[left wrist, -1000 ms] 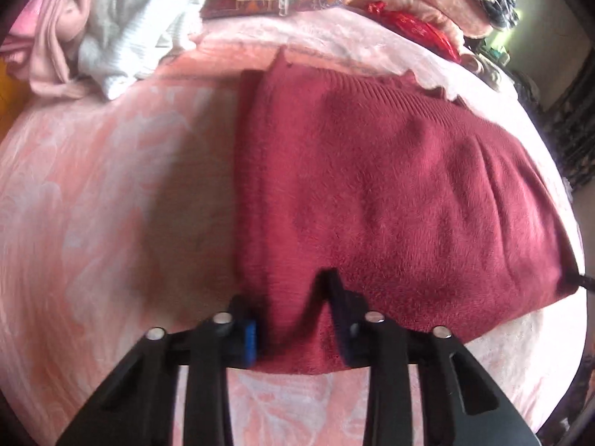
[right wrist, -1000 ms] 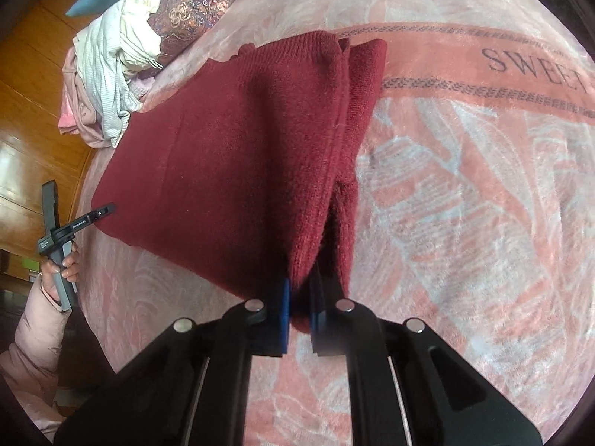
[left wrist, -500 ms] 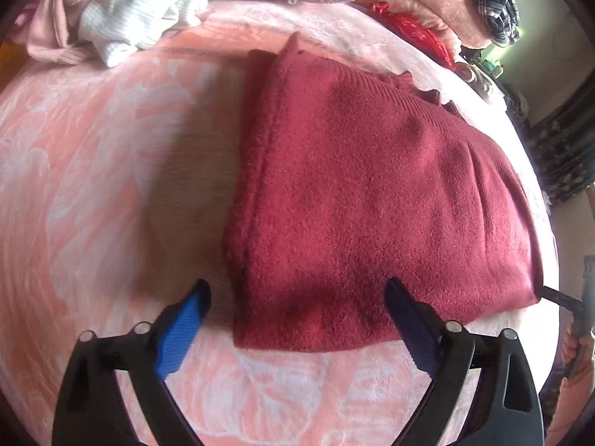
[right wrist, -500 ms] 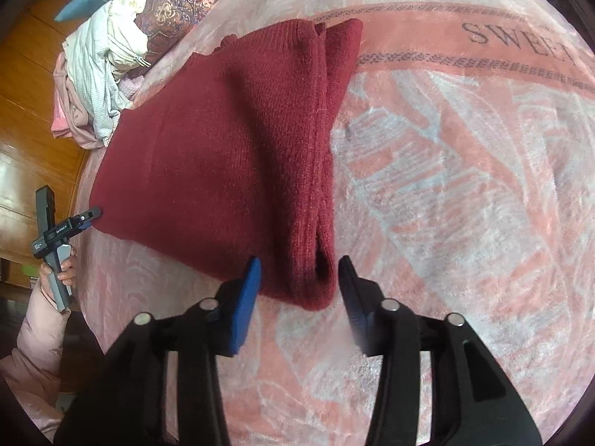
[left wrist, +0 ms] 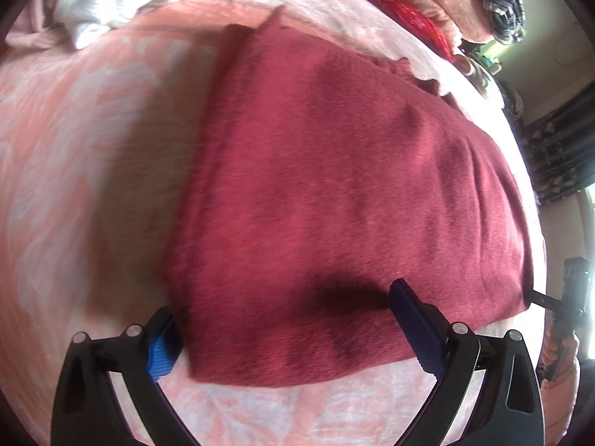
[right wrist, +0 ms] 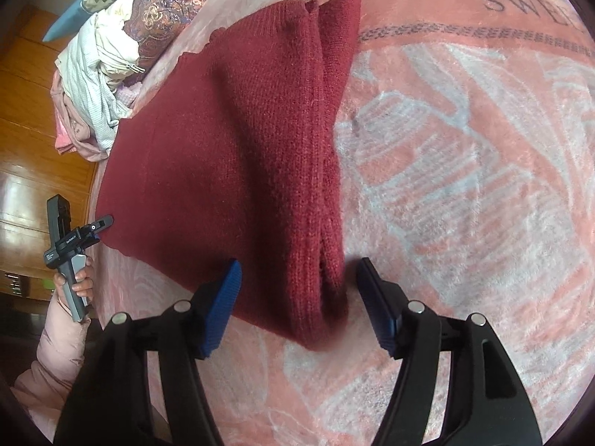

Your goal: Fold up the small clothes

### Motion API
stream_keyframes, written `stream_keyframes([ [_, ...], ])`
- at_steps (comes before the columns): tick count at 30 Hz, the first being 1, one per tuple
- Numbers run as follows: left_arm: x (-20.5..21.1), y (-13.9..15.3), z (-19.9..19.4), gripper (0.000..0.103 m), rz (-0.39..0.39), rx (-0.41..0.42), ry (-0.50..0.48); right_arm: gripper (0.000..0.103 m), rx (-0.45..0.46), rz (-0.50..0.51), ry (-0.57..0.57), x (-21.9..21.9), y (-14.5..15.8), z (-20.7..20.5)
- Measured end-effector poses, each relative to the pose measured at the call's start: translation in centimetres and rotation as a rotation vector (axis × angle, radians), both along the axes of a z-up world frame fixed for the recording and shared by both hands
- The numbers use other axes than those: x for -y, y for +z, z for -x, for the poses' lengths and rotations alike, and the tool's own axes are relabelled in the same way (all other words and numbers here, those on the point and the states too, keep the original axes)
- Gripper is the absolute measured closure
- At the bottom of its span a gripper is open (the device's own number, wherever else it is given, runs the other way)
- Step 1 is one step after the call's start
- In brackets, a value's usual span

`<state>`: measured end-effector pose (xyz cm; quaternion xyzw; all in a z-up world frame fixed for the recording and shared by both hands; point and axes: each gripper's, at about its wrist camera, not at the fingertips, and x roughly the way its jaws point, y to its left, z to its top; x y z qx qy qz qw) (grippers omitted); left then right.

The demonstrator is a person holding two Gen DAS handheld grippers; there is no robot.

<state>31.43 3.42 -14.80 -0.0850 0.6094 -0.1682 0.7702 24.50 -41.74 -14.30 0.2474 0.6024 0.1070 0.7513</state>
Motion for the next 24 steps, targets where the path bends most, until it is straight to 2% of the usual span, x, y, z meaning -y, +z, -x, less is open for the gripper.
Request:
stream_keyframes([
  [2, 0.7, 0.0, -0.2, 0.004, 0.009, -0.001, -0.002, 0.045, 0.001, -0.012, 0.015, -0.3, -0.1, -0.1],
  [6, 1.3, -0.1, -0.3, 0.007, -0.005, 0.008, -0.006, 0.046, -0.002, -0.018, 0.039, -1.0, -0.3, -0.6],
  [7, 1.2, 0.0, -0.3, 0.013, -0.008, 0.011, 0.002, 0.046, -0.002, -0.02, 0.036, -1.0, -0.3, -0.6],
  [11, 0.5, 0.2, -0.5, 0.04, -0.01, 0.007, 0.058, 0.063, 0.001, -0.044, 0.029, -0.9, -0.5, -0.5],
  [12, 0.1, 0.2, -0.6, 0.042, -0.002, -0.001, 0.07, 0.066, 0.0, -0.069, 0.027, -0.8, -0.6, -0.5],
  [14, -0.3, 0.3, -0.6, 0.052, 0.017, -0.012, 0.081, 0.076, 0.002, -0.108, 0.036, -0.8, -0.9, -0.5],
  [16, -0.4, 0.4, -0.5, 0.058, 0.034, -0.02, 0.085, 0.079, 0.005, -0.118, 0.041, -1.0, -0.9, -0.6],
  [18, -0.2, 0.4, -0.5, 0.059, 0.024, -0.024, 0.071, 0.079, 0.003, -0.115, 0.041, -1.2, -1.0, -0.7],
  [19, 0.1, 0.1, -0.6, 0.049, 0.002, -0.036, 0.053, 0.074, -0.002, -0.117, 0.035, -1.2, -1.1, -0.8],
  [20, 0.6, -0.1, -0.6, 0.033, 0.013, -0.045, 0.029, 0.071, -0.012, -0.131, 0.022, -1.1, -1.3, -1.0],
  [22, 1.6, -0.1, -0.6, 0.024, -0.003, -0.031, -0.005, 0.069, -0.016, -0.138, 0.023, -1.3, -1.3, -1.3],
  [24, 2.8, -0.2, -0.5, 0.022, -0.061, -0.012, -0.019, 0.071, -0.019, -0.106, 0.03, -1.7, -1.1, -1.5],
])
